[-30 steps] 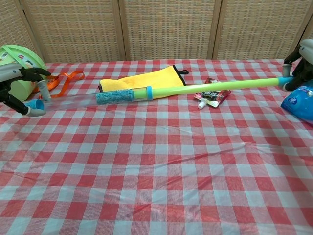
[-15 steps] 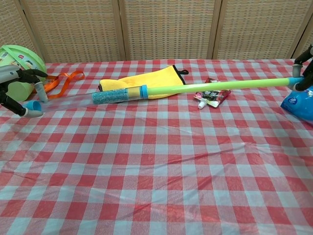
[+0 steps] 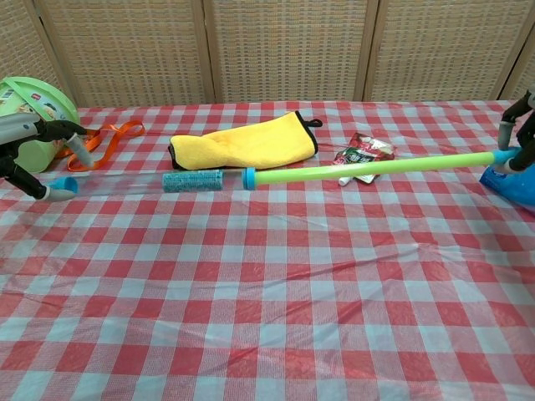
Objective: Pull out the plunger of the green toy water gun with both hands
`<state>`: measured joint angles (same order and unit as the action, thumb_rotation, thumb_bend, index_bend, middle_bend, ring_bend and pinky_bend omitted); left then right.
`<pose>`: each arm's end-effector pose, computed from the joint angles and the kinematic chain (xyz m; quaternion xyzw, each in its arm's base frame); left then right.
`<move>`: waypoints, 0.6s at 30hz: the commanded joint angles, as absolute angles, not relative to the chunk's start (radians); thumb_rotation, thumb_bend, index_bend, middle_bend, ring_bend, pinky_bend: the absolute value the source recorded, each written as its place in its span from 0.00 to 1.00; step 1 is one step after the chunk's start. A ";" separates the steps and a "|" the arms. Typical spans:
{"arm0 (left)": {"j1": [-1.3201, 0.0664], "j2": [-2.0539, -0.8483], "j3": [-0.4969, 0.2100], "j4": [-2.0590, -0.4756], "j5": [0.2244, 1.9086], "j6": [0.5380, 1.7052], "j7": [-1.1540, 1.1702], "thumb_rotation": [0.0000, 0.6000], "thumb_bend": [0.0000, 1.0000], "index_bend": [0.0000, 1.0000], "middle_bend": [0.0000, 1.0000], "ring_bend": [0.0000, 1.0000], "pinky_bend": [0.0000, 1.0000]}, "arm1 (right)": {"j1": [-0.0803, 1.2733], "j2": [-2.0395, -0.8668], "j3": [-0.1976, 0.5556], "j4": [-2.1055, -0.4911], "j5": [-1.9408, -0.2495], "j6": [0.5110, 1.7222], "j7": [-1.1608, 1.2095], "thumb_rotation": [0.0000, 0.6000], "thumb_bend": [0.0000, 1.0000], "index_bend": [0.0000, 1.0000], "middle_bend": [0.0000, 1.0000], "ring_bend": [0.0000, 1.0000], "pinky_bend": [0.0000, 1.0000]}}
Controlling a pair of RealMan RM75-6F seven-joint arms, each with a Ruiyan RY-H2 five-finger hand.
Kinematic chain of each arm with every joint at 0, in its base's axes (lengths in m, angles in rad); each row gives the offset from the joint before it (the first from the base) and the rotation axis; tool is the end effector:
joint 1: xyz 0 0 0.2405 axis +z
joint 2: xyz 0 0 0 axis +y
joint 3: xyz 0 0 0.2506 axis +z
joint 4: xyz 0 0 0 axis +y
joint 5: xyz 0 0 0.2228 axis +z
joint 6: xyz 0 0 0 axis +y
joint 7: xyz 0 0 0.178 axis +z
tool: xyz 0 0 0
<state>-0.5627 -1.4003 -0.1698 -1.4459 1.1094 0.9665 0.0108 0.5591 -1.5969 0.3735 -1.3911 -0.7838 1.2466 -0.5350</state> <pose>-0.2404 0.3670 0.0184 -0.6319 -0.5041 -0.3752 0.4537 -0.2422 -0.3915 0.0370 0.5195 -0.4555 0.3311 0.6427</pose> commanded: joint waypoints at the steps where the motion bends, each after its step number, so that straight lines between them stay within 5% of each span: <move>1: -0.567 -1.395 -0.171 -1.458 1.112 0.961 0.008 1.00 0.20 0.03 0.00 0.00 0.00 | 0.556 -1.579 0.363 -1.422 -0.744 1.223 -0.562 1.00 0.24 0.22 0.31 0.31 0.28; 6: -0.565 -1.389 -0.168 -1.484 1.126 0.979 0.028 1.00 0.19 0.00 0.00 0.00 0.00 | 0.556 -1.577 0.354 -1.432 -0.725 1.235 -0.585 1.00 0.20 0.08 0.03 0.02 0.11; 18: -0.439 -1.344 -0.140 -1.565 1.242 1.200 -0.041 1.00 0.19 0.00 0.00 0.00 0.00 | 0.483 -1.493 0.296 -1.513 -0.912 1.277 -0.408 1.00 0.20 0.06 0.00 0.00 0.01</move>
<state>-0.4758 -1.3564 -0.1577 -1.5483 1.2043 1.1506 -0.0270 0.5091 -1.5193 0.3203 -1.4971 -0.8559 1.2698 -0.4647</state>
